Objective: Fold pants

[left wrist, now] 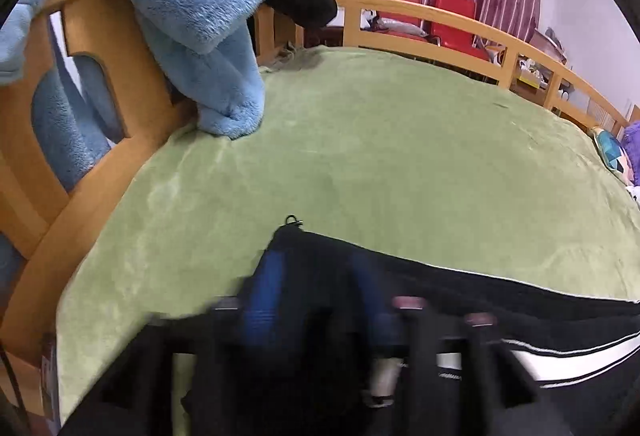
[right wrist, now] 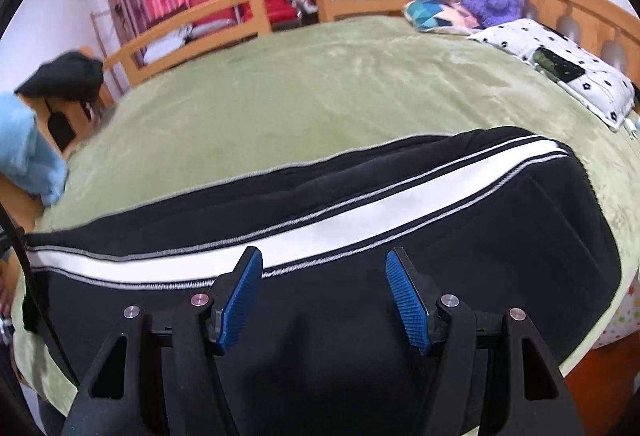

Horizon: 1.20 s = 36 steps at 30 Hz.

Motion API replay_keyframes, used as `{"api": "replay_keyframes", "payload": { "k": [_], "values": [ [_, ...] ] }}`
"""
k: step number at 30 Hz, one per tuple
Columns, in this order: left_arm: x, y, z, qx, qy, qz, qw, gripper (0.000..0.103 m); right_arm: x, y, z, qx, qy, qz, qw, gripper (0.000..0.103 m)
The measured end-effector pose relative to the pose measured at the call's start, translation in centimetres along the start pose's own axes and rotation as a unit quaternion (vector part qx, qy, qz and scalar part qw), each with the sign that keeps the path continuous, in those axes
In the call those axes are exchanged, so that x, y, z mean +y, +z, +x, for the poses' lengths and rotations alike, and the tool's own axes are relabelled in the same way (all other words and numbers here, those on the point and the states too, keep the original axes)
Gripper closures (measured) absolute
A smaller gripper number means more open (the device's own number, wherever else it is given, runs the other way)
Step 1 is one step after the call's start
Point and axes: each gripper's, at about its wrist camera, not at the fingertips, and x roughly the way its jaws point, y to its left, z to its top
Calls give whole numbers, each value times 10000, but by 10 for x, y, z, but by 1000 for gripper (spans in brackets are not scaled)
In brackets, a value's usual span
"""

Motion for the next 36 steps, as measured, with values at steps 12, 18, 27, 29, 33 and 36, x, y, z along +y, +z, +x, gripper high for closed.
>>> {"api": "replay_keyframes", "payload": {
  "k": [12, 18, 27, 29, 33, 36],
  "values": [
    [13, -19, -9, 582, -1529, -372, 9858, 33, 102, 17, 63, 242, 343, -1517, 9875, 33],
    [-13, -35, 9, 767, -1300, -13, 9885, 27, 126, 19, 103, 587, 404, -2138, 9743, 30],
    [-5, -16, 43, 760, -924, -167, 9927, 88, 136, 6, 130, 1080, 541, -2429, 9625, 52],
    [2, -10, 43, 678, -852, -279, 9937, 91, 139, 6, 129, 1027, 547, -2495, 9614, 99],
    [22, 0, 31, 421, -1098, -535, 9916, 91, 152, -1, 125, 748, 342, -2855, 9548, 103],
    [28, 2, 28, 541, -1250, -569, 9890, 91, 154, 3, 118, 684, 573, -2843, 9546, 103]
  ]
}}
